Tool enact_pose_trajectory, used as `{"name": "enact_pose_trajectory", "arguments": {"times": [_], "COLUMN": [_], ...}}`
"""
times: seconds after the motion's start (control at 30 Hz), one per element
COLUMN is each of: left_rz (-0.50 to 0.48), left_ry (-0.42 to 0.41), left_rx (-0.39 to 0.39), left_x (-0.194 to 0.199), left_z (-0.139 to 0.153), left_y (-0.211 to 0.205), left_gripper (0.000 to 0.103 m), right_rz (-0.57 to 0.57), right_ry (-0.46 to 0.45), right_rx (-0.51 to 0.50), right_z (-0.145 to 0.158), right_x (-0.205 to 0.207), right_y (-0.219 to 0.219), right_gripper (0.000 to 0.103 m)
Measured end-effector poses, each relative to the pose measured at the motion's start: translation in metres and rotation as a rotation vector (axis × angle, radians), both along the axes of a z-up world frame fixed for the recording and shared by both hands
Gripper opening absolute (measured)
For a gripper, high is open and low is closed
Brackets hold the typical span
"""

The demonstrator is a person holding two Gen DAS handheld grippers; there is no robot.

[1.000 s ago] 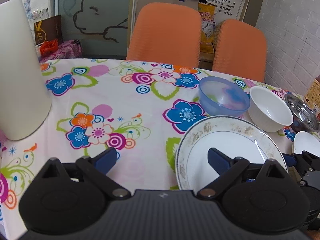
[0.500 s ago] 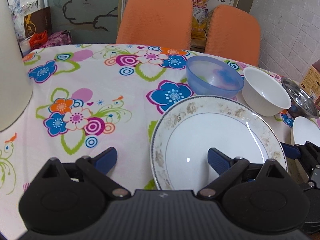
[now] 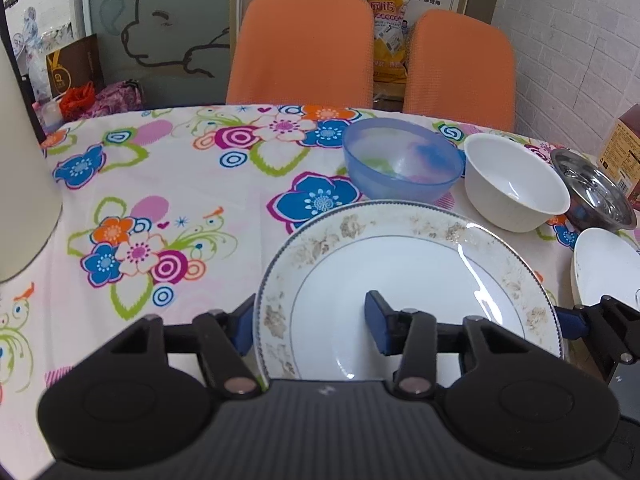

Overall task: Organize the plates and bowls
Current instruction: 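Lift the speckled-rim plate with the left gripper and stack it on the green plate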

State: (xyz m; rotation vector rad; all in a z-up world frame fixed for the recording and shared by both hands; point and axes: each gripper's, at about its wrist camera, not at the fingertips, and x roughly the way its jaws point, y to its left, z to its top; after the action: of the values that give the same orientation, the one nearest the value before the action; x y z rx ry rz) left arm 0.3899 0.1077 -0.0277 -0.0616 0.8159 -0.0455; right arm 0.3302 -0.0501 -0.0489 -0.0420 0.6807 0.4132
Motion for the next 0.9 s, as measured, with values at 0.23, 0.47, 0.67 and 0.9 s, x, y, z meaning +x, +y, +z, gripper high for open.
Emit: {"name": "enact_pose_trajectory", "arguments": {"times": [0.23,0.47,0.67,0.9], "left_rz": [-0.018,-0.015,0.018,0.037], "left_ry": [-0.045,-0.078,-0.066,-0.014], "left_rx": [-0.011,-0.028,-0.029,-0.039], "left_x": [-0.018,-0.069,-0.134,-0.188], "left_z": [0.024,0.044,0.041,0.017], "left_y": [-0.004,0.000,0.004,0.007], "left_gripper": [0.043,0.042,0.042,0.042], "right_rz": [-0.025,-0.014,0.002,-0.002], "right_ry": [-0.052,-0.075,-0.054,-0.005], "right_rx": [0.009,0.031,0.049,0.051], "right_z": [0.020,0.037,0.034,0.018], "right_x": [-0.018,-0.071,-0.129,-0.167], "right_y": [-0.003,-0.003,0.003,0.005], "right_gripper": [0.088,0.088,0.088,0.088]}}
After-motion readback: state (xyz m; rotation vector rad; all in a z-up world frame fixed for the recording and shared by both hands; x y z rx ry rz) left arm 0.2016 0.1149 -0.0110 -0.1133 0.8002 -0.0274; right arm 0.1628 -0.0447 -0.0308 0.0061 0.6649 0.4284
